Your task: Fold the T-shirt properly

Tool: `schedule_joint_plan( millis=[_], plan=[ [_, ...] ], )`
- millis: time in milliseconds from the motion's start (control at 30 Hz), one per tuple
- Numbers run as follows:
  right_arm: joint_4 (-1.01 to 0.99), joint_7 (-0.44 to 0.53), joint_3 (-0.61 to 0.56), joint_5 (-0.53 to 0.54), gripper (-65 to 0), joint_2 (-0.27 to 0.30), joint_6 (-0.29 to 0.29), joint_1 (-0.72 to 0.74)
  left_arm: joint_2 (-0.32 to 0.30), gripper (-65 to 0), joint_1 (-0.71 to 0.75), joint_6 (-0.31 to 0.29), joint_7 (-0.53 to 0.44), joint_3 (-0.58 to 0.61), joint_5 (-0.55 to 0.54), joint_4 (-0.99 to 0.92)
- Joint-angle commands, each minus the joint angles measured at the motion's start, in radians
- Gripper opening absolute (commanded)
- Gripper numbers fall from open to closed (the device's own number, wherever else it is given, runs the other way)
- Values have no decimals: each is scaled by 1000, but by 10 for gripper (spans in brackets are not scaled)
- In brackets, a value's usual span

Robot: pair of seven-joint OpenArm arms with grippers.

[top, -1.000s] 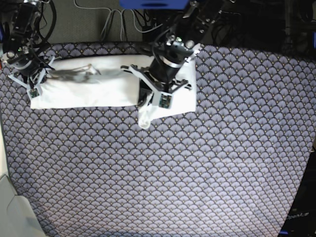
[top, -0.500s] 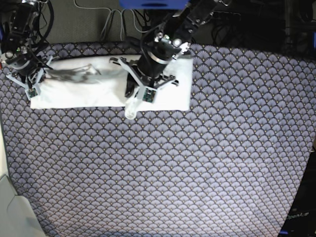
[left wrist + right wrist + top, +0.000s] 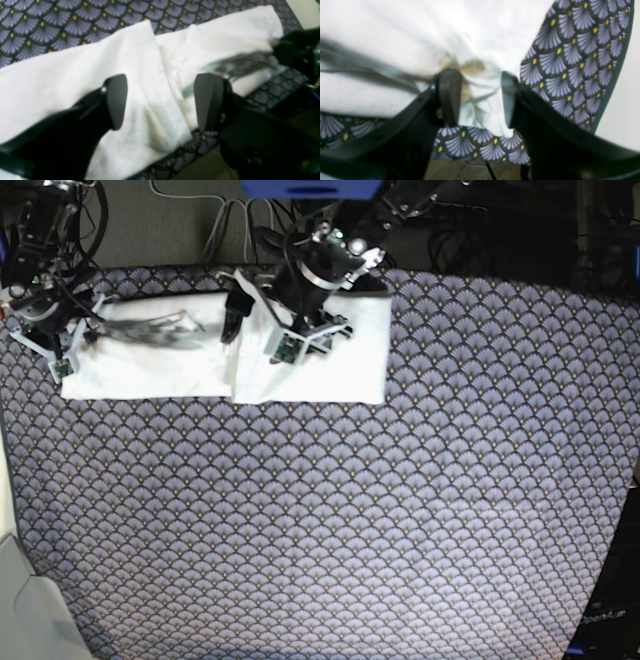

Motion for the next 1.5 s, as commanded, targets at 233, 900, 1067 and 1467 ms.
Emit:
schedule_joint_plan(
  millis=[233,900,1067,1467],
  plan=[
    [118,7,9,4,-342,15,-4,-1,-47,-238,55,3,-29,-161,3,134],
    [144,-16,10,12,-292,9,-4,47,-165,-238,217,-3,-36,-442,3,168],
    [107,-16,10,12,-292,11,-4,90,-167,-238,211,-3,-36,-444,3,162],
    [-59,-7,95,12,-292,18,-4,186,-168,-238,211,-3,-29,-457,9,160]
  ],
)
